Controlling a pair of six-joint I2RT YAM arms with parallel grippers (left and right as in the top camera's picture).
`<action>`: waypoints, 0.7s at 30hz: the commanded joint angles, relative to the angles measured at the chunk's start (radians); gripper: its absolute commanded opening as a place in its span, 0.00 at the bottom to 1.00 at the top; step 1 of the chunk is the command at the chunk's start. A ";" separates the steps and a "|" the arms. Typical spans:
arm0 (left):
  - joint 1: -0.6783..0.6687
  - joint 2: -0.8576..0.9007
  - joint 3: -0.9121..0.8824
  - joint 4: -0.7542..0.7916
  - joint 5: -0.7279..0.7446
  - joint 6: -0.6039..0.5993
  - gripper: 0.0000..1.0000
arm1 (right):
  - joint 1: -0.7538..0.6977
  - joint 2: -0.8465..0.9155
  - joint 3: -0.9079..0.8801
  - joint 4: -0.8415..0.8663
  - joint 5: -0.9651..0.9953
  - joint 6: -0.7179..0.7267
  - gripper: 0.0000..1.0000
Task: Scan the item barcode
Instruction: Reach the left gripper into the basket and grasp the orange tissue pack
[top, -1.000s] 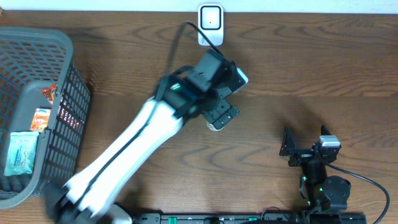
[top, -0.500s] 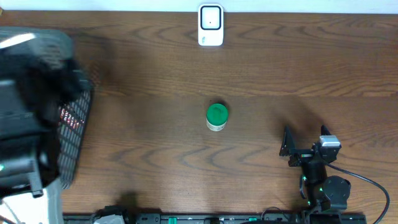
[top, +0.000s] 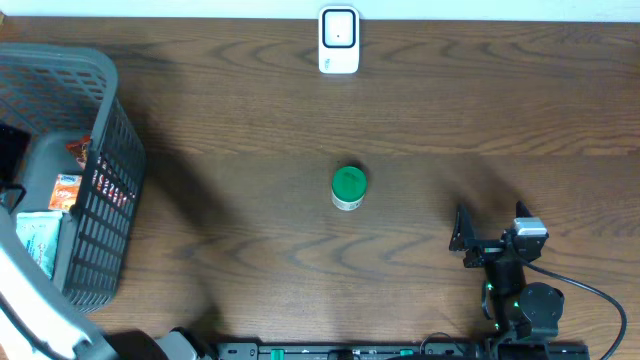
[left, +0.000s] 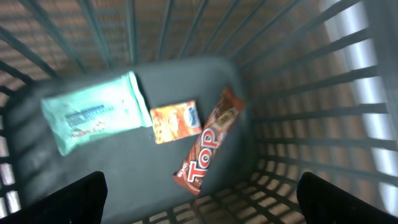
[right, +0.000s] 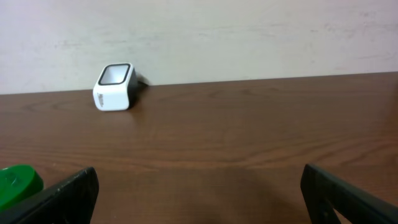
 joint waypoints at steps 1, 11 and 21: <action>0.002 0.141 0.004 0.000 -0.014 -0.020 0.98 | 0.004 -0.004 -0.001 -0.003 0.001 0.013 0.99; 0.002 0.433 0.004 0.069 -0.063 -0.019 0.99 | 0.004 -0.004 -0.001 -0.003 0.001 0.013 0.99; 0.002 0.512 0.002 0.133 -0.063 -0.129 0.99 | 0.004 -0.004 -0.001 -0.003 0.001 0.013 0.99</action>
